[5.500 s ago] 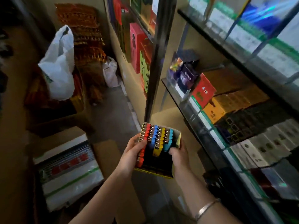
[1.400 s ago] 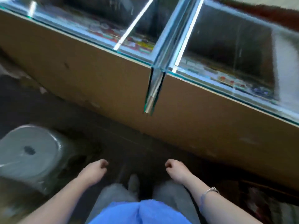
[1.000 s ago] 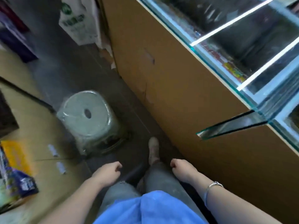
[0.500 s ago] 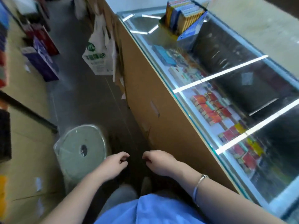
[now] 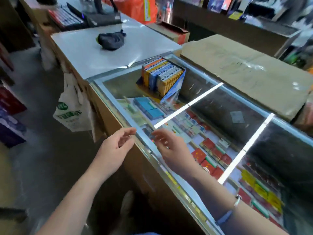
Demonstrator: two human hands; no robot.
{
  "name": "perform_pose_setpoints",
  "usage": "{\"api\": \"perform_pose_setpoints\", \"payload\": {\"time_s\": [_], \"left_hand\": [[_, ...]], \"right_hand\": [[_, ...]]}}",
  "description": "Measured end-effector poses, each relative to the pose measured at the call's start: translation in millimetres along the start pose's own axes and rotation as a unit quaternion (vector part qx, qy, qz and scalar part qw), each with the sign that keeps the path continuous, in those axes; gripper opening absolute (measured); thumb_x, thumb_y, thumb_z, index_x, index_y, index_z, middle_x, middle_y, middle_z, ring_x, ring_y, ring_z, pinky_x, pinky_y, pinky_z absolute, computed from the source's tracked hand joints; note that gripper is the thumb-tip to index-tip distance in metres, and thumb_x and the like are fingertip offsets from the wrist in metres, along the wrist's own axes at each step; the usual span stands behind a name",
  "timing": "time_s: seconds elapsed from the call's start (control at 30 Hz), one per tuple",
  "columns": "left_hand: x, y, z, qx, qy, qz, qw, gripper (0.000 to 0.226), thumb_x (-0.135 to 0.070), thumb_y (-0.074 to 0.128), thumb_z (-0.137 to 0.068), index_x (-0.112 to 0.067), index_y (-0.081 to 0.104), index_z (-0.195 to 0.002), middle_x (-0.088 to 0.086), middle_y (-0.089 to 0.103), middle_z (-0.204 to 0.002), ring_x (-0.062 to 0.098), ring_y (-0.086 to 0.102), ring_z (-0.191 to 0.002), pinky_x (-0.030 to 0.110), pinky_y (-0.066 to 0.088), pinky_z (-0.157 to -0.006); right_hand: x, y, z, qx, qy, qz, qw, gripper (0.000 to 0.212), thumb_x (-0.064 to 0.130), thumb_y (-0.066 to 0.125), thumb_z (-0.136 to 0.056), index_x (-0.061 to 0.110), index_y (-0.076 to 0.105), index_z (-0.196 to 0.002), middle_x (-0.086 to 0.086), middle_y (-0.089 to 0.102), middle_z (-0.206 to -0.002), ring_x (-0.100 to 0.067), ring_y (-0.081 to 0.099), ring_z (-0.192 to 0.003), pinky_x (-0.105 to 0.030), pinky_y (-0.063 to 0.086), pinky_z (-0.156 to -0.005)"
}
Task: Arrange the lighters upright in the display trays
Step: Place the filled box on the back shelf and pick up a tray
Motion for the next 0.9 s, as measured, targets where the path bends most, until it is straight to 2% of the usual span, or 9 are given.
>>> {"api": "perform_pose_setpoints", "payload": {"time_s": [0.23,0.37,0.43,0.5,0.57,0.63,0.73,0.8,0.9], "left_hand": [[-24.2,-1.0,-139.5,0.062,0.035,-0.004,0.997,0.033,-0.008,0.055,-0.089,-0.039,0.059,-0.1,-0.007,0.061,-0.097,0.016,0.056,-0.082,0.033,0.048,-0.081],[-29.8,-7.4,-209.8,0.041,0.046,-0.01,0.998,0.03,-0.018,0.054,-0.091,-0.031,0.052,-0.118,-0.01,0.054,-0.114,0.001,0.051,-0.101,0.029,0.044,-0.092],[-26.8,-12.3,-240.0,0.009,0.019,0.027,0.999,0.029,-0.029,0.05,-0.094,-0.028,0.049,-0.123,-0.015,0.052,-0.111,-0.015,0.051,-0.091,0.01,0.043,-0.079],[-21.1,-12.4,-266.5,0.004,-0.018,0.07,0.997,0.03,-0.039,0.044,-0.095,-0.028,0.048,-0.123,-0.017,0.053,-0.113,-0.021,0.05,-0.088,0.003,0.039,-0.073],[-10.6,-4.2,-288.8,0.041,-0.062,0.114,0.991,0.043,-0.052,0.038,-0.093,-0.028,0.048,-0.127,-0.01,0.053,-0.126,-0.004,0.05,-0.109,0.019,0.038,-0.092],[-3.5,8.0,-302.6,0.095,-0.1,0.157,0.978,0.055,-0.065,0.032,-0.086,-0.032,0.052,-0.124,-0.004,0.057,-0.128,0.011,0.052,-0.116,0.03,0.039,-0.092],[-7.8,28.1,-308.2,0.197,-0.109,0.182,0.957,0.058,-0.074,0.028,-0.078,-0.037,0.066,-0.104,-0.002,0.07,-0.107,0.015,0.065,-0.1,0.025,0.048,-0.075],[-10.2,37.5,-307.5,0.228,-0.112,0.164,0.953,0.056,-0.075,0.03,-0.077,-0.04,0.07,-0.095,-0.002,0.072,-0.1,0.014,0.068,-0.092,0.02,0.052,-0.067],[-8.9,41.7,-308.1,0.221,-0.127,0.162,0.953,0.052,-0.071,0.032,-0.079,-0.039,0.072,-0.087,0.0,0.073,-0.093,0.016,0.07,-0.086,0.026,0.047,-0.071]], "right_hand": [[-57.0,-31.9,-99.2,-0.195,0.181,-0.145,0.953,0.023,0.013,0.049,-0.093,0.022,0.05,-0.114,0.014,0.052,-0.092,-0.006,0.051,-0.075,-0.016,0.039,-0.057],[-82.8,-41.8,-142.6,-0.31,0.257,-0.285,0.87,0.021,0.02,0.045,-0.096,0.023,0.048,-0.117,0.008,0.054,-0.099,-0.008,0.055,-0.083,-0.022,0.041,-0.062],[-92.7,-47.1,-159.8,-0.349,0.277,-0.315,0.838,0.024,0.026,0.041,-0.098,0.025,0.045,-0.122,0.007,0.053,-0.106,-0.007,0.052,-0.089,-0.023,0.04,-0.069],[-99.4,-48.1,-176.2,-0.361,0.288,-0.34,0.819,0.033,0.031,0.037,-0.1,0.026,0.041,-0.132,0.008,0.052,-0.114,-0.004,0.051,-0.094,-0.019,0.039,-0.071],[-103.1,-45.9,-189.4,-0.367,0.284,-0.37,0.805,0.032,0.033,0.034,-0.1,0.026,0.044,-0.13,0.011,0.056,-0.109,0.002,0.057,-0.09,-0.014,0.043,-0.066],[-106.4,-41.9,-198.8,-0.369,0.277,-0.383,0.8,0.034,0.037,0.032,-0.1,0.023,0.051,-0.124,0.007,0.064,-0.106,-0.004,0.063,-0.094,-0.021,0.05,-0.071],[-111.0,-37.8,-202.9,-0.387,0.273,-0.386,0.791,0.04,0.04,0.032,-0.099,0.02,0.052,-0.127,-0.001,0.064,-0.115,-0.016,0.061,-0.106,-0.039,0.052,-0.087],[-112.1,-37.6,-203.5,-0.394,0.257,-0.393,0.79,0.039,0.039,0.033,-0.099,0.018,0.055,-0.123,-0.003,0.065,-0.113,-0.018,0.062,-0.104,-0.04,0.053,-0.088],[-113.3,-35.1,-205.3,-0.384,0.242,-0.407,0.793,0.038,0.039,0.034,-0.099,0.018,0.056,-0.121,-0.003,0.067,-0.108,-0.019,0.064,-0.1,-0.042,0.054,-0.084]]}}
Point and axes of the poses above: each hand's wrist, its own z-axis away from the middle knuckle, its own y-axis out of the palm, x = y × z, the point moved 8 cm from there along -z, towards the middle knuckle
